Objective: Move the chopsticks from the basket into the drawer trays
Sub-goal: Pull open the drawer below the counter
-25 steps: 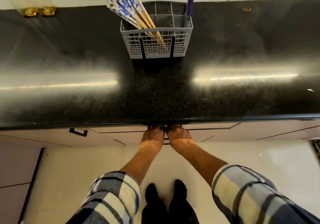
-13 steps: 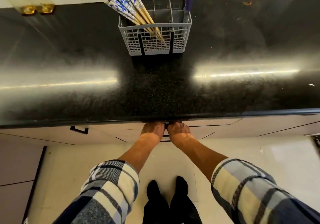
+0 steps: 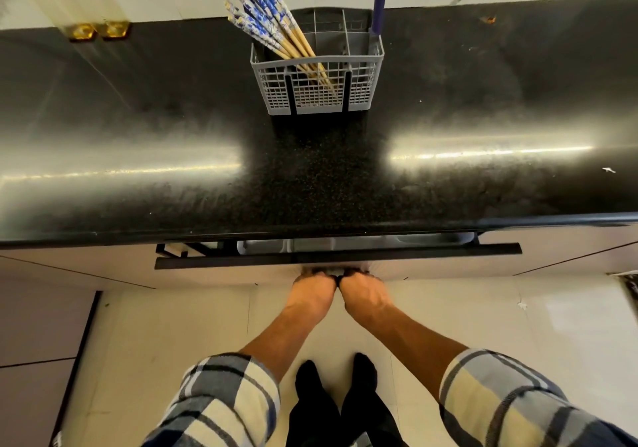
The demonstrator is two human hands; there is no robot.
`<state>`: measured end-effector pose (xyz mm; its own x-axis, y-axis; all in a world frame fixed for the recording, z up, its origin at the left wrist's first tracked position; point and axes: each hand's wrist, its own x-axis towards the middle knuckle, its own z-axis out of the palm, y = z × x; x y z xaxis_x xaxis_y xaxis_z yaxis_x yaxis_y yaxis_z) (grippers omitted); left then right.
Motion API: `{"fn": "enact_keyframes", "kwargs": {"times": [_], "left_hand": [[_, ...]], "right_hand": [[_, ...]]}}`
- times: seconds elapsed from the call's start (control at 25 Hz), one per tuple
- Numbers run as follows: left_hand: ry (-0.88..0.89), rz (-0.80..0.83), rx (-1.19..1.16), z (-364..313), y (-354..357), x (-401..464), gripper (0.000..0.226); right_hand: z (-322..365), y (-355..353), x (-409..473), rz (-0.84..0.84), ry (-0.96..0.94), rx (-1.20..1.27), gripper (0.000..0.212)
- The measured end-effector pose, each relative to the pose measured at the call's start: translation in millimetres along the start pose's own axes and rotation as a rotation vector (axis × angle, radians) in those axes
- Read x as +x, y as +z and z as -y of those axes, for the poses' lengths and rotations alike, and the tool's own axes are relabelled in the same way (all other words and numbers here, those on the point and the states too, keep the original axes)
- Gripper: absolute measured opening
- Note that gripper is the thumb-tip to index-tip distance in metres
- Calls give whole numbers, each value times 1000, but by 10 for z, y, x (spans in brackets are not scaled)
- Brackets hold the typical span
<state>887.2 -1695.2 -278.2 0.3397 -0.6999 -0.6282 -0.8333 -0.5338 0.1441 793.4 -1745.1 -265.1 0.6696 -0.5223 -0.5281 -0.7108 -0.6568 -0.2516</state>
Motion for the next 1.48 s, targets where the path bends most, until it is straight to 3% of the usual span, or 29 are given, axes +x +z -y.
{"fn": "enact_keyframes", "kwargs": {"times": [0.64, 0.84, 1.16, 1.48], "left_hand": [[74, 4, -9, 14, 987, -1112, 36], [130, 38, 50, 52, 1202, -1385, 37], [181, 45, 111, 69, 1392, -1672, 34], [222, 87, -51, 126, 1207, -1909, 45]], "right_hand": [[166, 796, -1150, 40, 40, 120, 38], [246, 1007, -1461, 79, 64, -18, 38], [299, 1240, -1683, 85, 96, -71, 36], [372, 1105, -1764, 106, 59, -73, 35]]}}
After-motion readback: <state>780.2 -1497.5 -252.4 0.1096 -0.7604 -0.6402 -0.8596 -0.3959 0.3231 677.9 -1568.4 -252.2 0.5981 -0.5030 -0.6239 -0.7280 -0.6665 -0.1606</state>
